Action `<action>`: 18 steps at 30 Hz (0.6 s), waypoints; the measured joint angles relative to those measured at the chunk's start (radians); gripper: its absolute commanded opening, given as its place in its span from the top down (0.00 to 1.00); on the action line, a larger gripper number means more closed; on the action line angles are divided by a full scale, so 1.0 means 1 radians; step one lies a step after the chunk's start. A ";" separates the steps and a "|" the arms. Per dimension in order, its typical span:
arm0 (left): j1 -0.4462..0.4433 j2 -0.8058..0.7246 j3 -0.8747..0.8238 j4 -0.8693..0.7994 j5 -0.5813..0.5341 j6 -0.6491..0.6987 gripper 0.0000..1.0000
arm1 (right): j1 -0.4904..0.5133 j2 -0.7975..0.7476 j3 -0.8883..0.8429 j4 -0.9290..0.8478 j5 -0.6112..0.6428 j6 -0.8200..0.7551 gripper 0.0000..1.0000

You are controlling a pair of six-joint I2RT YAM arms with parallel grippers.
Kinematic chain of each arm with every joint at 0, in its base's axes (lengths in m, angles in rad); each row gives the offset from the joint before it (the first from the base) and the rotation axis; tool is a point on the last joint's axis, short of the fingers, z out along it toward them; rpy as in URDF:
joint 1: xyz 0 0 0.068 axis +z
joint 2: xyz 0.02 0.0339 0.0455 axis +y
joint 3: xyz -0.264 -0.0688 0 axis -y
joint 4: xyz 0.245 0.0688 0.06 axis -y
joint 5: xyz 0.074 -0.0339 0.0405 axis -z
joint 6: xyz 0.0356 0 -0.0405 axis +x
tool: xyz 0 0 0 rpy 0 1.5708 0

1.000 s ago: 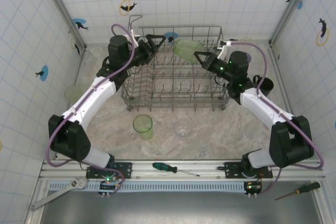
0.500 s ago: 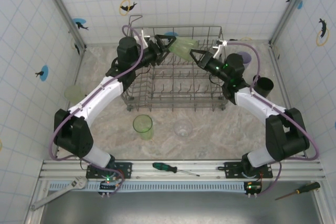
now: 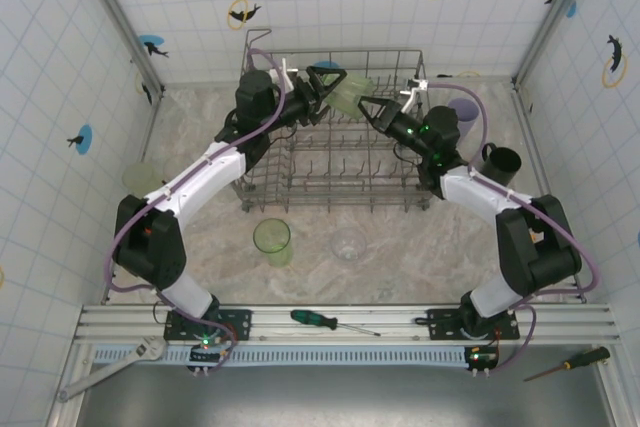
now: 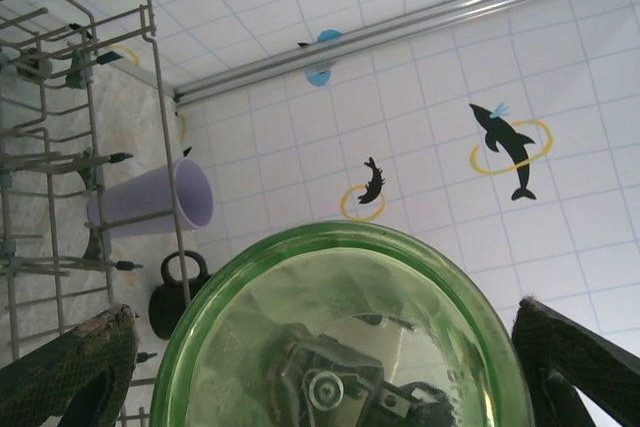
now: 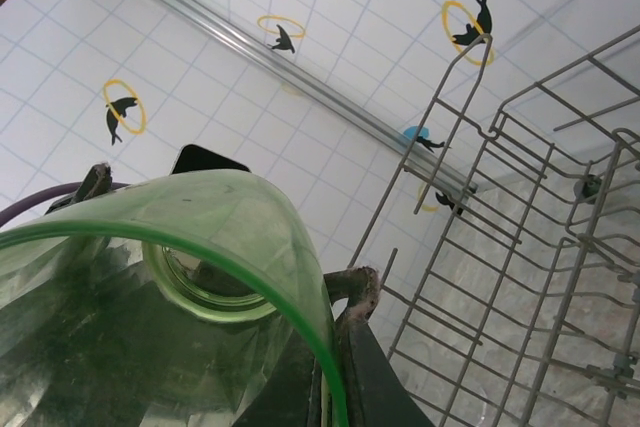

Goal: Load the cups into the dish rack

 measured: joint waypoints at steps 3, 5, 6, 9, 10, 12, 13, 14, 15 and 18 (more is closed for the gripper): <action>0.000 0.000 0.000 0.011 0.000 -0.005 0.12 | 0.005 0.008 0.000 0.019 -0.006 0.012 1.00; 0.000 0.000 0.000 0.022 0.003 -0.011 0.23 | 0.009 0.008 -0.003 0.025 -0.008 0.017 1.00; -0.001 0.000 0.000 0.030 0.003 -0.012 0.29 | 0.011 0.009 -0.006 0.026 -0.008 0.020 1.00; 0.000 0.000 0.000 0.051 0.001 -0.044 0.64 | 0.012 0.010 -0.011 0.043 -0.006 0.029 1.00; 0.002 -0.001 0.000 0.060 0.003 -0.053 0.73 | 0.012 0.011 -0.011 0.050 -0.005 0.034 1.00; 0.002 -0.001 0.000 0.073 0.002 -0.061 0.79 | 0.012 0.011 -0.011 0.060 -0.004 0.035 0.98; 0.002 -0.001 0.000 0.074 0.000 -0.063 0.81 | 0.012 0.011 -0.011 0.061 -0.004 0.034 0.98; 0.002 -0.001 -0.001 0.075 -0.001 -0.063 0.84 | 0.012 0.011 -0.011 0.061 -0.003 0.032 0.98; 0.002 -0.001 -0.001 0.076 -0.002 -0.063 0.89 | 0.012 0.011 -0.011 0.061 -0.004 0.031 0.97; 0.002 -0.001 -0.007 0.087 -0.004 -0.062 1.00 | 0.012 0.012 -0.011 0.060 -0.004 0.027 0.84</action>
